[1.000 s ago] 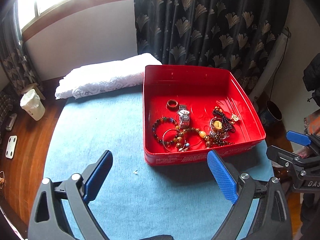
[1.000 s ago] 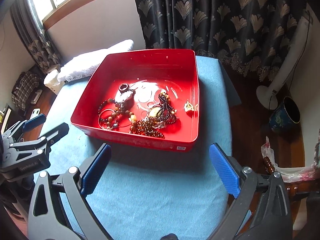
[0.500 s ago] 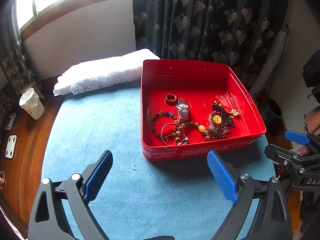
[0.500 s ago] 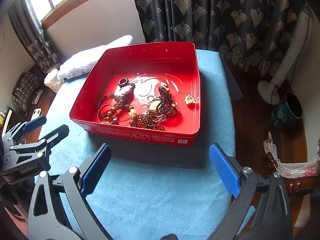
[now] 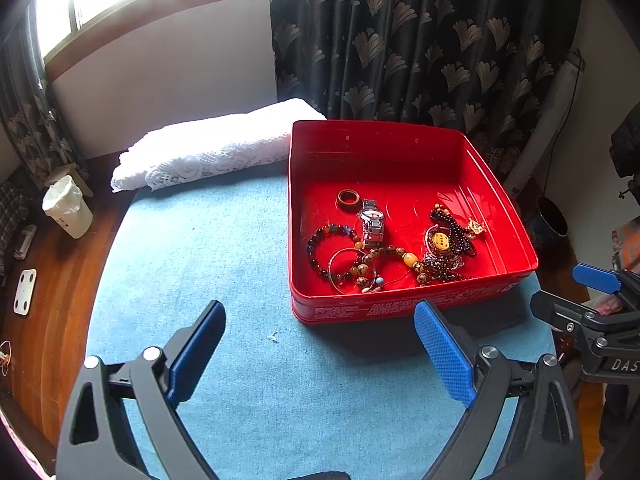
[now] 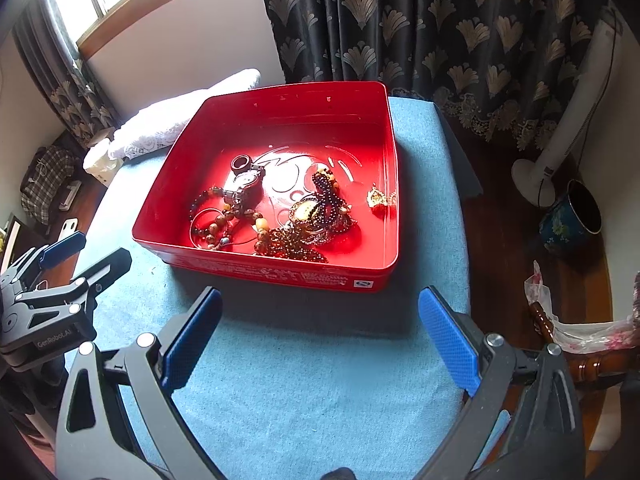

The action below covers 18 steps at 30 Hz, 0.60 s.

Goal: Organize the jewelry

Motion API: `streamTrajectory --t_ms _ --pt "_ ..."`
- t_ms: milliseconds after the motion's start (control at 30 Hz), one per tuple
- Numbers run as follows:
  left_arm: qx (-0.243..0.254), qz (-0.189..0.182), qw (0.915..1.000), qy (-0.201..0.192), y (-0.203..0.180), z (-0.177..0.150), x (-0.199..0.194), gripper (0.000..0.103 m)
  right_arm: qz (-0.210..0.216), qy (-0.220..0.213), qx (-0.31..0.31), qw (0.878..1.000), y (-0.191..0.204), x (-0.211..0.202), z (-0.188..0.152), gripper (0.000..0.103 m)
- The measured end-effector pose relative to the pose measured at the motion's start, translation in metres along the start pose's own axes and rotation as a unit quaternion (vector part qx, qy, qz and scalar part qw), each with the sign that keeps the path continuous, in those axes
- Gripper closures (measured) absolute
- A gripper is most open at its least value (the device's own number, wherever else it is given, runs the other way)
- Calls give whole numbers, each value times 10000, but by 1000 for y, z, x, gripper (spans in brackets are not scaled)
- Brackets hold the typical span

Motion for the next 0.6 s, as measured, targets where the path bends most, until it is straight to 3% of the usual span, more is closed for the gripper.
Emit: streamTrajectory --t_ms 600 --pt "0 6 10000 15 1 1 1 10 -21 -4 17 10000 0 2 1 7"
Point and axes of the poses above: each gripper's, at about its wrist camera, not at the fingertips, and x roughly the way its jaws point, y to its left, z to its top, the point moved 7 cm from there along x, roughly the way its jaws point, and after that the axes turned 3 degrees about y, right-handed, at the moved point
